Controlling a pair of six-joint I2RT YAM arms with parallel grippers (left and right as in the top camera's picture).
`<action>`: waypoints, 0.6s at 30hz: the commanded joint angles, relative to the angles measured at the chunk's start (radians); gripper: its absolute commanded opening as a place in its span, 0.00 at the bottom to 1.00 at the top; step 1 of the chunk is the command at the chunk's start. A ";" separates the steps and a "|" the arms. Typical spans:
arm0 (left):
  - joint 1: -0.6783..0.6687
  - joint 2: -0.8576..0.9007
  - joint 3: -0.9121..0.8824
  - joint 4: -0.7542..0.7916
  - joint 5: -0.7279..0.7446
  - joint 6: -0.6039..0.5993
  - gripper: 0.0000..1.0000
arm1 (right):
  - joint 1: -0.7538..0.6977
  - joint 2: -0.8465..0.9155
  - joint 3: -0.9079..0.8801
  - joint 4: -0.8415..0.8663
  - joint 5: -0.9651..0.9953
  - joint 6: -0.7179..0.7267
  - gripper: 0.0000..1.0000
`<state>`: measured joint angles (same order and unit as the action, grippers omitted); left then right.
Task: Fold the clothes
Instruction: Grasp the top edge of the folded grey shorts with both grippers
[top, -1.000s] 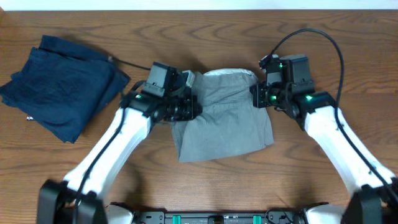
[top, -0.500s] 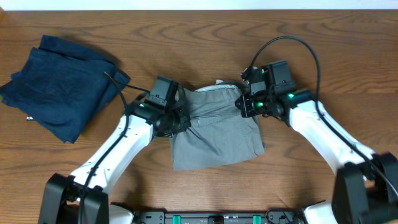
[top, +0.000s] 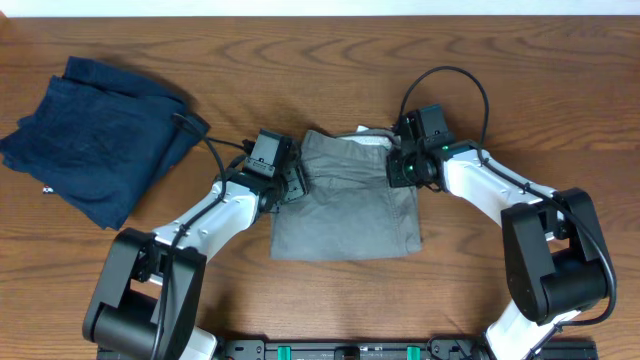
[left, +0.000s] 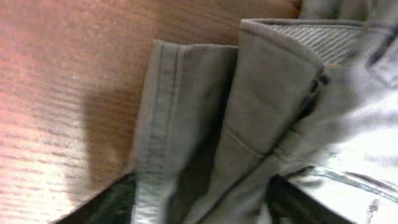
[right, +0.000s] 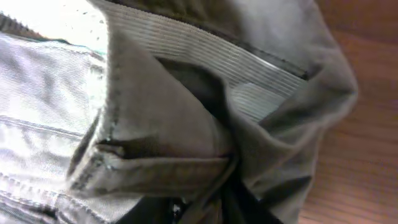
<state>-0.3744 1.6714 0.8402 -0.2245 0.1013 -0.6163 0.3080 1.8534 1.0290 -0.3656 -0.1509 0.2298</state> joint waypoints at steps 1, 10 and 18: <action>0.027 -0.024 0.012 -0.053 -0.010 0.077 0.77 | -0.026 -0.019 0.000 -0.028 0.139 0.031 0.37; 0.076 -0.101 0.013 -0.111 0.072 0.077 0.98 | -0.026 -0.092 0.000 -0.040 0.099 0.024 0.54; 0.075 0.040 -0.015 0.008 0.238 0.077 0.98 | -0.024 -0.092 0.000 -0.046 0.090 0.024 0.54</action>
<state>-0.3019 1.6470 0.8421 -0.2443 0.2409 -0.5488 0.2901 1.7798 1.0302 -0.4084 -0.0631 0.2485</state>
